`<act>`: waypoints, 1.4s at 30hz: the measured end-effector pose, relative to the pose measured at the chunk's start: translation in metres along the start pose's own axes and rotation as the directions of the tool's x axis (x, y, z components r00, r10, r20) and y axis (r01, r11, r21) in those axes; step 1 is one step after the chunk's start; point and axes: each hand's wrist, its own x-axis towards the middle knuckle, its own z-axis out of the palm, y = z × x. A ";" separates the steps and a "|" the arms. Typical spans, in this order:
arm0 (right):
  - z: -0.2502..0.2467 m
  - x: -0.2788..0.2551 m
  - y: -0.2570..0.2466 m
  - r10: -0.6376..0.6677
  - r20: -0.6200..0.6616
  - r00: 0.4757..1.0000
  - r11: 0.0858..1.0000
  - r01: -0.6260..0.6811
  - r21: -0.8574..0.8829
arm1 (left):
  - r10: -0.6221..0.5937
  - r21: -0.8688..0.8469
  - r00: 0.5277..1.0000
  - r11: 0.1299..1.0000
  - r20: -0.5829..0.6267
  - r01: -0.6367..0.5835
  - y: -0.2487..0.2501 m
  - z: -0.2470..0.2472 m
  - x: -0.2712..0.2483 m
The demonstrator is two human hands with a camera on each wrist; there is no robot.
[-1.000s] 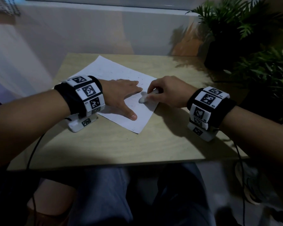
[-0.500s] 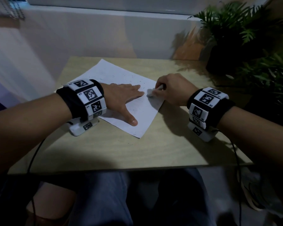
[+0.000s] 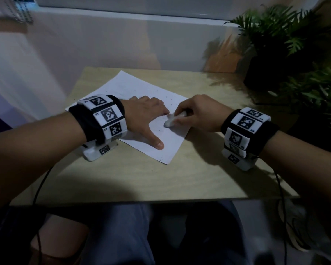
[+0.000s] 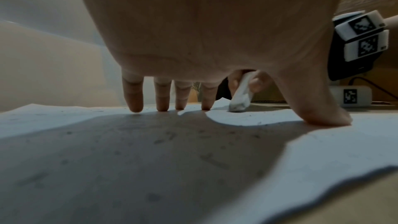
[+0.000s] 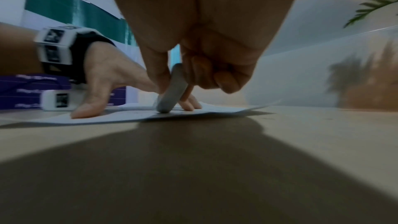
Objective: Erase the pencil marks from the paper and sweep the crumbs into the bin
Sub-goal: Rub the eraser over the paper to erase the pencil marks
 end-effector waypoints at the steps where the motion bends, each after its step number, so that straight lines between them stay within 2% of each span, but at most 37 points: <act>1: -0.001 0.002 0.003 0.030 -0.008 1.000 0.999 -0.029 0.022 | -0.005 -0.002 1.000 1.000 0.020 0.005 0.000 0.000 0.000; 5: -0.003 0.014 0.016 0.122 -0.181 0.976 0.987 -0.139 -0.082 | -0.025 -0.004 0.997 1.000 0.072 0.025 0.002 -0.006 -0.002; 7: 0.001 0.011 0.012 0.071 -0.157 0.985 0.988 -0.091 -0.124 | -0.026 -0.015 0.997 1.000 0.070 0.027 0.002 -0.008 -0.002; 10: 0.002 0.002 0.002 0.025 -0.002 1.000 0.999 -0.025 -0.026 | -0.027 -0.035 0.998 0.999 0.059 0.029 0.001 -0.007 -0.001; 11: 0.001 0.003 0.002 0.036 0.000 0.999 0.999 -0.036 0.003 | -0.030 -0.034 0.998 0.999 0.057 0.032 0.001 -0.008 -0.002; 13: -0.002 0.009 0.010 0.087 -0.081 0.993 0.996 -0.088 -0.010 | -0.030 -0.033 0.998 0.999 0.046 0.032 0.003 -0.008 -0.002; 16: -0.004 0.014 0.017 0.132 -0.195 0.972 0.979 -0.159 -0.128 | -0.039 -0.032 0.999 0.999 0.032 0.040 0.005 -0.008 -0.003; 18: -0.001 0.010 0.012 0.064 -0.143 0.988 0.986 -0.085 -0.145 | -0.036 -0.034 0.999 0.999 0.018 0.036 0.005 -0.008 -0.004; 21: -0.001 0.000 0.002 0.021 -0.019 1.000 0.999 -0.022 -0.034 | -0.037 -0.036 0.999 0.999 0.014 0.037 0.005 -0.007 -0.003; 23: -0.001 0.003 0.006 0.053 -0.066 0.996 0.997 -0.056 -0.052 | -0.040 -0.038 0.999 0.998 0.012 0.040 0.004 -0.006 -0.002; 26: -0.001 0.007 0.011 0.073 -0.184 0.980 0.974 -0.110 -0.199 | -0.038 -0.036 0.999 0.999 0.012 0.038 0.004 -0.005 -0.001; 28: 0.003 0.002 0.007 0.017 -0.141 0.990 0.976 -0.047 -0.214 | -0.036 -0.031 0.999 0.999 0.007 0.036 0.003 -0.004 -0.001; 30: 0.005 -0.009 -0.003 -0.062 -0.023 0.998 0.989 0.058 -0.138 | -0.035 -0.031 0.999 0.999 -0.001 0.035 0.004 -0.004 -0.001; 32: 0.006 -0.016 -0.008 -0.083 0.057 0.995 0.996 0.084 -0.027 | -0.037 -0.039 0.999 0.999 -0.001 0.037 0.004 -0.005 -0.002; 34: 0.006 -0.012 -0.003 -0.053 0.012 0.999 0.999 0.053 -0.007 | -0.039 -0.037 0.999 0.999 0.003 0.039 0.004 -0.004 -0.001; 36: 0.005 -0.006 0.003 -0.015 -0.107 0.994 0.995 0.004 -0.104 | -0.037 -0.027 0.999 0.999 0.006 0.037 0.004 -0.004 0.000; 38: 0.008 -0.006 0.002 -0.042 -0.154 0.987 0.980 0.011 -0.196 | -0.037 -0.021 0.999 0.999 0.011 0.037 0.003 -0.004 0.000; 40: 0.014 -0.012 -0.010 -0.141 -0.081 0.987 0.970 0.121 -0.213 | -0.033 -0.019 0.999 0.999 0.014 0.033 0.003 -0.004 0.000; 42: 0.015 -0.019 -0.021 -0.209 0.023 0.978 0.967 0.210 -0.142 | -0.026 -0.011 1.000 1.000 0.014 0.026 0.003 -0.005 0.000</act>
